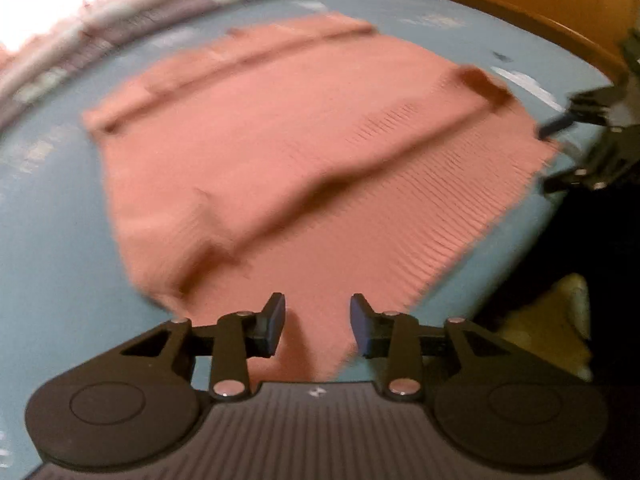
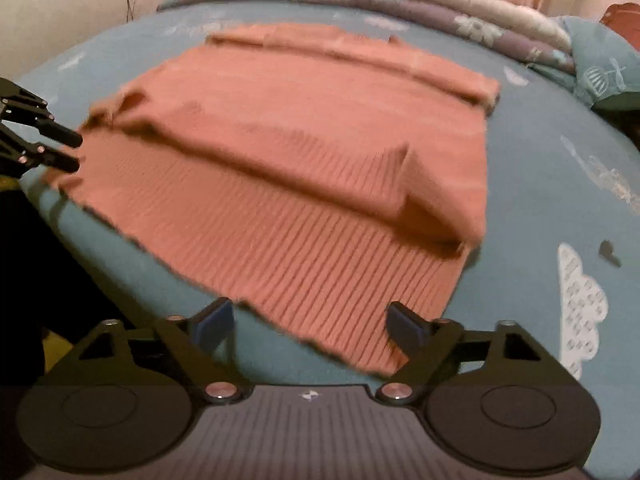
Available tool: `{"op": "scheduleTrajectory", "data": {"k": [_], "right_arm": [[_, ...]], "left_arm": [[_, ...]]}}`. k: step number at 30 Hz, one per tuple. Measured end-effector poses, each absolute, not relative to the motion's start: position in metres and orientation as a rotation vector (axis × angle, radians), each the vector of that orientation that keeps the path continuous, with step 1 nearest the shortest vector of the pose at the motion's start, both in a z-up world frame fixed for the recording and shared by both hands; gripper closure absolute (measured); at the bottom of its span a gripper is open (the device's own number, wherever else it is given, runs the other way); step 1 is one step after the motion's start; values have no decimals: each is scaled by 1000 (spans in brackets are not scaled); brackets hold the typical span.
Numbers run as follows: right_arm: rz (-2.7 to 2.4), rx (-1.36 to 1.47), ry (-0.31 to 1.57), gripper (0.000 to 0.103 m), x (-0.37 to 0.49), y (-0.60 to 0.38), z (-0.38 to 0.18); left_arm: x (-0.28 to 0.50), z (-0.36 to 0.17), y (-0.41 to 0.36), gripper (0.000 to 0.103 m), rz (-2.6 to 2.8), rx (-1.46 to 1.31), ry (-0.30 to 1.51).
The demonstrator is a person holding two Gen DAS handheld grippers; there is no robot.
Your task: Fold clothes
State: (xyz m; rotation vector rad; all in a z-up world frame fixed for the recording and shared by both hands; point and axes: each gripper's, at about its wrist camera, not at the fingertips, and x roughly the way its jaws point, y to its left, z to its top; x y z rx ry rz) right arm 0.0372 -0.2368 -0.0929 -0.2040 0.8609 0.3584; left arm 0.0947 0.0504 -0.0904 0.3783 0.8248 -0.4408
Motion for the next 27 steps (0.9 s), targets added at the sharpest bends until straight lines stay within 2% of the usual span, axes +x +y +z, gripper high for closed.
{"op": "scheduleTrajectory", "data": {"k": [2,4,13,14,15,16,17,18,20,21,23,24,27], "right_arm": [[312,-223,768,17,42,-238,-74],[274,-258,714,18,52,-237,-65],[191,-302,682,22,101,-226,-73],[183,-314,689,25,106,-224,-76],[175,-327,696,33,111,-222,-79],[165,-340,712,37,113,-224,-80],[161,-346,735,45,118,-224,-83],[165,-347,758,57,121,-226,-85],[167,-354,804,66,126,-231,-90],[168,-361,814,70,127,-232,-91],[184,-376,828,75,126,-234,-92],[184,-377,828,76,125,-235,-91],[192,-361,822,77,122,-239,-87]], "left_arm": [[101,-76,56,67,-384,390,741],[111,-71,54,59,-342,433,694],[162,-106,27,58,-318,563,752],[159,-109,30,58,-316,567,756],[161,-110,31,58,-315,563,767],[162,-110,33,58,-319,552,776],[162,-110,35,58,-324,540,784],[164,-110,37,58,-331,532,793],[167,-108,41,58,-337,520,810],[169,-108,43,58,-335,517,817],[171,-107,47,67,-344,503,838],[171,-107,48,74,-346,497,841],[173,-106,51,86,-338,488,847]]}}
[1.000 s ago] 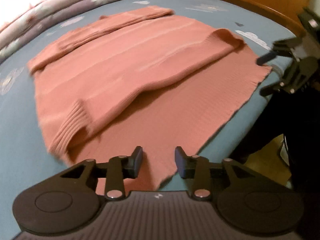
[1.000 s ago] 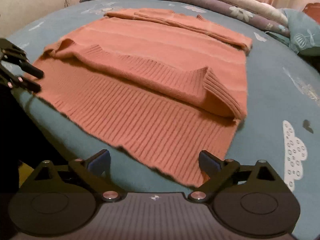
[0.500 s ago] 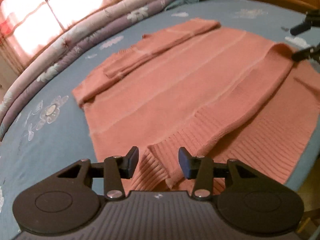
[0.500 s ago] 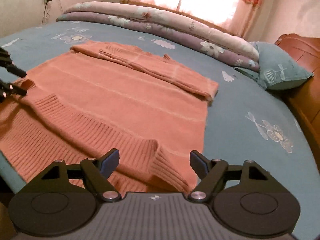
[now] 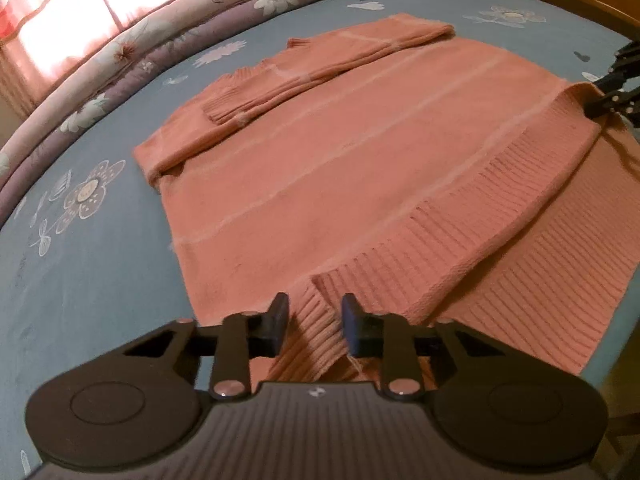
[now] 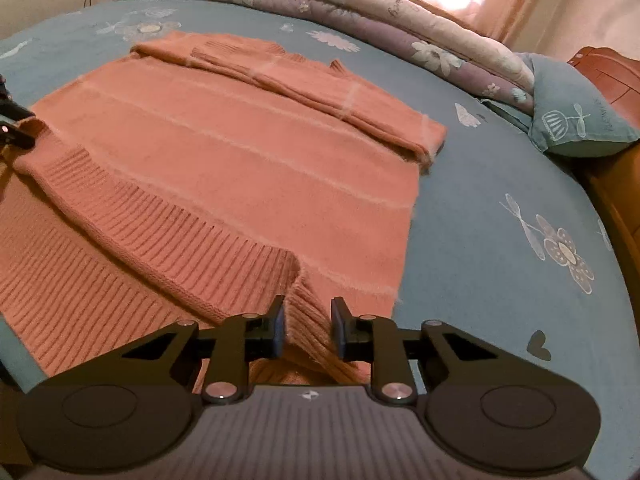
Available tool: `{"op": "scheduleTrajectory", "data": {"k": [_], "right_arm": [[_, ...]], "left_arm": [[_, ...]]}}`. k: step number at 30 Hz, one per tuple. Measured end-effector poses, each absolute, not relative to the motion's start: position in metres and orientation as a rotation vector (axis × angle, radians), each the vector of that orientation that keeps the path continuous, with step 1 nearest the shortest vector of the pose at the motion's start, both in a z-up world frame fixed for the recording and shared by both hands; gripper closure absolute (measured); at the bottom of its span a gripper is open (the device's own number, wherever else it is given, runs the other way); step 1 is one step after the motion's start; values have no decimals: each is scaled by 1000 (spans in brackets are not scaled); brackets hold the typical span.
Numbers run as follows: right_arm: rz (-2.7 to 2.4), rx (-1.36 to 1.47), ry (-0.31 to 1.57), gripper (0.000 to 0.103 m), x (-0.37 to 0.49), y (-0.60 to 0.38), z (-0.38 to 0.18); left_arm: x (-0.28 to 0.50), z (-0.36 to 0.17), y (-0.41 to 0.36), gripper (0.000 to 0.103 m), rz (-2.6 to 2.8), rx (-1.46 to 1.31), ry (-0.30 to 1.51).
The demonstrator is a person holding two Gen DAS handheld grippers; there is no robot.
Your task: Fold clothes
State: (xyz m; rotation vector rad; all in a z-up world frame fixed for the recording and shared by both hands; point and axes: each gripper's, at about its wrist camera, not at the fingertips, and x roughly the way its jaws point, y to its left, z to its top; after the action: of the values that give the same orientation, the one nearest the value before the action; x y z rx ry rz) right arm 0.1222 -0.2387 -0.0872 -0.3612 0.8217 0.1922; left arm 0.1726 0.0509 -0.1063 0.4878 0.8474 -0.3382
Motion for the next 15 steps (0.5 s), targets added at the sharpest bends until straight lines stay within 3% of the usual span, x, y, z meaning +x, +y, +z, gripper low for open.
{"op": "scheduleTrajectory", "data": {"k": [15], "right_arm": [[270,-358,805,86,91,-253,-58]], "left_arm": [[137,-70,69,94,-359,503,783]]}}
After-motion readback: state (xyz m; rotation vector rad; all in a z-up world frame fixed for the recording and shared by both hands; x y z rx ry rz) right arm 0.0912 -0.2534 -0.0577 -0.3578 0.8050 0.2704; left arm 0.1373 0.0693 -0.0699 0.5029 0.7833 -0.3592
